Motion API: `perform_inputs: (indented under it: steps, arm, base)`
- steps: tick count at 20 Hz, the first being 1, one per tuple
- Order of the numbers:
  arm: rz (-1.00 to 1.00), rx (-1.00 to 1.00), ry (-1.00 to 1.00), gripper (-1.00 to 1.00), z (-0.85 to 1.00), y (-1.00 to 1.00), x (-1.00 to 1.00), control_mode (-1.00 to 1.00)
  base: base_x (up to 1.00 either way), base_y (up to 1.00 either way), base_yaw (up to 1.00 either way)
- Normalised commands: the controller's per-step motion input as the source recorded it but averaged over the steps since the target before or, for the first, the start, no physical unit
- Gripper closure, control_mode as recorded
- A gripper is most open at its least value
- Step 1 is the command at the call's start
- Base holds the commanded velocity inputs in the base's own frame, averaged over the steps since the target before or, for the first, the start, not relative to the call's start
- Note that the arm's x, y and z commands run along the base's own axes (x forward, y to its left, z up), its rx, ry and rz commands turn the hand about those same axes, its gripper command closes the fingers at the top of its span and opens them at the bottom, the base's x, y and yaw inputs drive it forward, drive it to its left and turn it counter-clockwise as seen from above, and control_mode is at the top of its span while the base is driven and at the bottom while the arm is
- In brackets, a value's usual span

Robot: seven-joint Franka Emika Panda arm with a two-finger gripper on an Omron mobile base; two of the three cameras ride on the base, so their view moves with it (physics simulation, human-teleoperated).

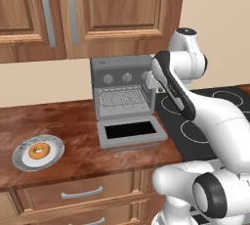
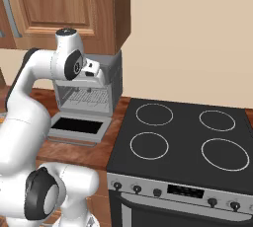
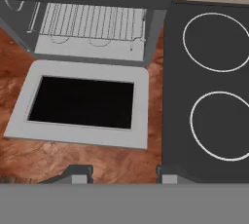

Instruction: Pick up the bagel from the plate, place it on the toaster oven rack, close the door, and set the timer.

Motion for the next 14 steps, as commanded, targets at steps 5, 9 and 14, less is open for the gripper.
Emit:
perform_inputs:
  steps: [5, 9, 14]
  arm:
    - [0.00, 0.00, -0.01, -1.00, 0.00, 0.07, -0.15, -1.00]
    - [0.00, -0.03, -0.02, -1.00, 0.00, 0.30, -0.27, -1.00]
    - [0.00, 0.00, -0.01, -1.00, -0.01, 0.35, -0.24, -1.00]
  base:
    - [0.00, 0.00, 0.00]
    - [0.00, 0.00, 0.00]
    - [0.00, 0.00, 0.00]
